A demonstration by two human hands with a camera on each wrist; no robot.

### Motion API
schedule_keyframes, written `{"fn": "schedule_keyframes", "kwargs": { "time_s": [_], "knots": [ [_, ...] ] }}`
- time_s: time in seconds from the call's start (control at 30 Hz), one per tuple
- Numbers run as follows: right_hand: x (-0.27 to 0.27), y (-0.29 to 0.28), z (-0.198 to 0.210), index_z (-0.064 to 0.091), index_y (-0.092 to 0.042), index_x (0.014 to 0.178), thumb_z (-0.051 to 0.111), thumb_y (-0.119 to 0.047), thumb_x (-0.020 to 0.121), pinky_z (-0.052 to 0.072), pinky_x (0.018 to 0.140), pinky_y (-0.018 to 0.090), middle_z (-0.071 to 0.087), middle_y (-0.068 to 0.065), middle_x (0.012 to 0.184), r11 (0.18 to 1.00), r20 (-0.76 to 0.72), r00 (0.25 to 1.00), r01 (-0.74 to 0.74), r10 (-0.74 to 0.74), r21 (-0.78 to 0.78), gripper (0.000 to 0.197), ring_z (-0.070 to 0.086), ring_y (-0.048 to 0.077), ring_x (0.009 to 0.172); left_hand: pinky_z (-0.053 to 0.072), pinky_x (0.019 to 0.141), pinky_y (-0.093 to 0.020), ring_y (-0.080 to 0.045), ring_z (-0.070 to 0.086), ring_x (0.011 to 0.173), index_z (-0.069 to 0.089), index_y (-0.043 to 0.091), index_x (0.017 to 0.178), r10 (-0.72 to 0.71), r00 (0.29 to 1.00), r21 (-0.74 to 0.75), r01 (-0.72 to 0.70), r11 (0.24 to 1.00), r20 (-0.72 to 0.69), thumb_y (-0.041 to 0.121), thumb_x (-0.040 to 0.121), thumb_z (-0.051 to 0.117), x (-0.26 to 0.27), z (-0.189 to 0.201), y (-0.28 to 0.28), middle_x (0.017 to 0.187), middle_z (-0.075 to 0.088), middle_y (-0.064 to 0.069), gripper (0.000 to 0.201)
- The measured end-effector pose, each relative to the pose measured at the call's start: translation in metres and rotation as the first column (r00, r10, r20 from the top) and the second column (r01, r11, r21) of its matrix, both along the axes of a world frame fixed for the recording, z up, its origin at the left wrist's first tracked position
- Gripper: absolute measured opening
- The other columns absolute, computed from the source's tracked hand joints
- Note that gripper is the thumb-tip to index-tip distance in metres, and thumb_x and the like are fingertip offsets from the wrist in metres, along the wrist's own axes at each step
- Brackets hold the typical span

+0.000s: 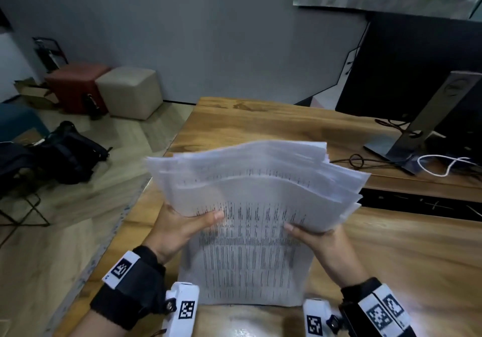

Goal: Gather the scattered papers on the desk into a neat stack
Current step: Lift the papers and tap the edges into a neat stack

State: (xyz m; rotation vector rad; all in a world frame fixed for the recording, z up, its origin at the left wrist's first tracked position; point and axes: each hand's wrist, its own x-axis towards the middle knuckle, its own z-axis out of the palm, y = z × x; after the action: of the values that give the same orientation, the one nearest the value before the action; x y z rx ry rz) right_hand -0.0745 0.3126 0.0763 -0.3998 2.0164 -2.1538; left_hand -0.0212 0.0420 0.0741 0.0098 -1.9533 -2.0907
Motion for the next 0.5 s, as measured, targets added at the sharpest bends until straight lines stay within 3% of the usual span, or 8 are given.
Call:
{"fn": "schedule_keyframes", "kwargs": {
  "time_s": [0.1, 0.2, 0.23, 0.33, 0.43, 0.5],
  "knots": [
    [-0.002, 0.002, 0.016, 0.066, -0.014, 0.107, 0.079, -0.001, 0.067, 0.056, 0.076, 0.017, 0.077, -0.006, 0.099, 0.999, -0.075, 0.996, 0.039, -0.041, -0.031, 0.044, 0.071, 0.006, 0.094, 0.057, 0.076, -0.016, -0.007, 0.076, 0.093, 0.071, 0.01, 0.104, 0.035, 0.997, -0.025, -0.037, 0.999, -0.074, 0.03, 0.051, 0.09, -0.003, 0.022, -0.001, 0.095, 0.081, 0.009, 0.06],
    [-0.003, 0.005, 0.027, 0.064, -0.013, 0.105, 0.078, -0.005, 0.06, 0.056, 0.072, 0.016, 0.077, -0.01, 0.095, 0.998, -0.104, 0.994, 0.031, -0.036, -0.049, 0.048, 0.071, 0.003, 0.09, 0.057, 0.073, -0.014, -0.002, 0.075, 0.088, 0.072, 0.013, 0.102, 0.049, 0.995, -0.018, -0.05, 0.999, -0.087, 0.053, 0.04, 0.095, -0.004, 0.034, -0.007, 0.091, 0.081, 0.011, 0.077],
    [-0.004, 0.005, 0.027, 0.064, -0.013, 0.105, 0.078, -0.005, 0.059, 0.056, 0.071, 0.016, 0.077, -0.01, 0.093, 0.998, -0.107, 0.994, 0.029, -0.035, -0.052, 0.048, 0.071, 0.003, 0.088, 0.057, 0.072, -0.015, -0.002, 0.074, 0.086, 0.072, 0.016, 0.101, 0.054, 0.995, 0.0, -0.054, 0.999, -0.083, 0.052, 0.039, 0.096, -0.005, 0.035, -0.006, 0.09, 0.08, 0.01, 0.076],
    [-0.003, 0.002, 0.023, 0.061, -0.013, 0.112, 0.077, -0.003, 0.061, 0.056, 0.072, 0.019, 0.077, -0.006, 0.096, 0.998, -0.1, 0.995, 0.025, -0.03, -0.057, 0.054, 0.072, 0.009, 0.091, 0.056, 0.069, -0.017, -0.003, 0.066, 0.081, 0.064, 0.023, 0.102, 0.048, 0.993, -0.043, -0.053, 0.998, -0.109, 0.024, 0.051, 0.091, -0.008, 0.03, -0.001, 0.089, 0.072, 0.014, 0.058],
    [-0.004, 0.002, 0.019, 0.058, -0.01, 0.118, 0.077, -0.003, 0.062, 0.056, 0.074, 0.018, 0.076, -0.005, 0.101, 0.998, -0.098, 0.995, 0.022, -0.028, -0.056, 0.06, 0.072, 0.011, 0.095, 0.058, 0.073, -0.019, -0.006, 0.072, 0.086, 0.064, 0.013, 0.108, 0.063, 0.993, -0.048, -0.068, 0.997, -0.098, 0.007, 0.055, 0.09, -0.007, 0.028, 0.0, 0.092, 0.077, 0.009, 0.06],
    [-0.007, 0.004, 0.015, 0.06, -0.011, 0.116, 0.077, -0.005, 0.064, 0.056, 0.074, 0.019, 0.076, -0.004, 0.101, 0.999, -0.069, 0.998, 0.007, -0.009, -0.034, 0.055, 0.072, 0.012, 0.096, 0.058, 0.074, -0.019, -0.008, 0.075, 0.088, 0.068, 0.009, 0.105, 0.066, 0.996, -0.025, -0.068, 0.997, -0.062, 0.005, 0.053, 0.096, -0.006, 0.032, 0.003, 0.092, 0.081, 0.005, 0.059]
  ]
}}
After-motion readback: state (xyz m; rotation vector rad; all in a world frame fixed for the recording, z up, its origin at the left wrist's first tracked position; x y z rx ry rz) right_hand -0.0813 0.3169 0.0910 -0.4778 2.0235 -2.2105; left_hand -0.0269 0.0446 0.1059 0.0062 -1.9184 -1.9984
